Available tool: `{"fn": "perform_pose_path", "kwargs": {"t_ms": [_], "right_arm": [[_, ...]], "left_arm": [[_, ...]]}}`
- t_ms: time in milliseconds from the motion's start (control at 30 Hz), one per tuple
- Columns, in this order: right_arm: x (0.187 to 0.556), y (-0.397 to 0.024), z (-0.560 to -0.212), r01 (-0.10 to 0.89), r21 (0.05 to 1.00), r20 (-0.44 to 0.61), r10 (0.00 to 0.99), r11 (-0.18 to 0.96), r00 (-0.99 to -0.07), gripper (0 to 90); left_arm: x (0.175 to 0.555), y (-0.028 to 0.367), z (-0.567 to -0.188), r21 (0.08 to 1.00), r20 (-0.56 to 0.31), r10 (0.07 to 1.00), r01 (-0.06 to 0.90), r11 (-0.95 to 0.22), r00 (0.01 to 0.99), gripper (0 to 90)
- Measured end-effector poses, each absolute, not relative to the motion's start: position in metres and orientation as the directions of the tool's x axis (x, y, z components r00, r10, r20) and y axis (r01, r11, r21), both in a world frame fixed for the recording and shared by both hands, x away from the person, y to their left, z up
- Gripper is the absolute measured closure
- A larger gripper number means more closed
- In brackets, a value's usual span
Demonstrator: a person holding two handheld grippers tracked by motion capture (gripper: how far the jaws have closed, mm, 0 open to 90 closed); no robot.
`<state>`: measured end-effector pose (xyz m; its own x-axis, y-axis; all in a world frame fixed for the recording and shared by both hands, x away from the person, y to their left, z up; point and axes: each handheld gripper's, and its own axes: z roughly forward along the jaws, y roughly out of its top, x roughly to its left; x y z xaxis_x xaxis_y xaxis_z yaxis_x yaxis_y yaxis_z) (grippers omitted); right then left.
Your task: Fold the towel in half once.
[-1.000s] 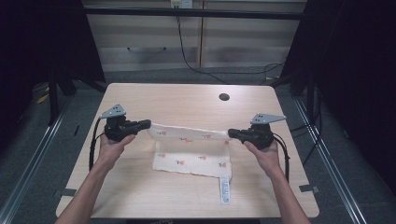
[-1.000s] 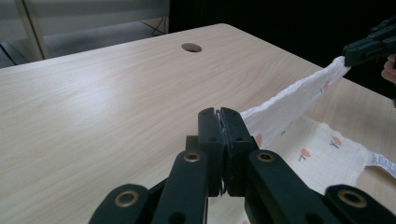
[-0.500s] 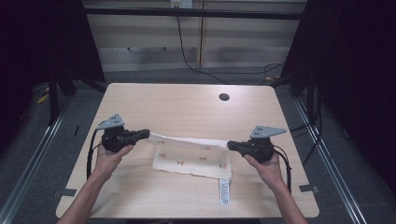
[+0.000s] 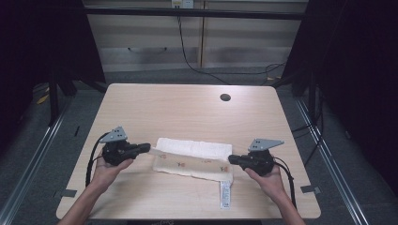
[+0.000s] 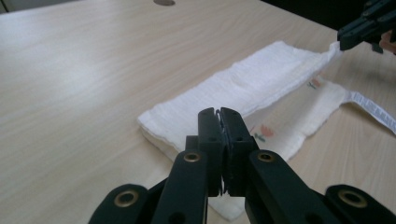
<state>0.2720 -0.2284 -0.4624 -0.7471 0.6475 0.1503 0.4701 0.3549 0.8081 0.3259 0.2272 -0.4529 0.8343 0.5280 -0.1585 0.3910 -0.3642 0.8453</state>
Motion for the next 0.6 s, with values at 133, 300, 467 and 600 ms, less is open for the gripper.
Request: {"fn": "perform_pose_path", "kwargs": {"t_ms": [133,300,467,600], "right_arm": [[0.268,-0.231,-0.471,0.492,0.794,0.165,0.652,0.357,-0.740,87.1],[0.265,-0.226,-0.482,0.505,0.775,0.171,0.642,0.381,-0.747,86.5],[0.261,-0.228,-0.483,0.521,0.766,0.194,0.637,0.376,-0.746,78.3],[0.258,-0.228,-0.487,0.529,0.755,0.195,0.637,0.388,-0.746,75.0]], "left_arm": [[0.320,0.224,-0.466,0.818,-0.134,0.523,0.391,-0.421,0.842,88.1],[0.317,0.224,-0.479,0.798,-0.157,0.515,0.415,-0.436,0.843,88.1],[0.312,0.230,-0.489,0.786,-0.186,0.512,0.440,-0.435,0.839,86.6],[0.308,0.228,-0.491,0.783,-0.198,0.493,0.439,-0.440,0.847,79.9]]}}
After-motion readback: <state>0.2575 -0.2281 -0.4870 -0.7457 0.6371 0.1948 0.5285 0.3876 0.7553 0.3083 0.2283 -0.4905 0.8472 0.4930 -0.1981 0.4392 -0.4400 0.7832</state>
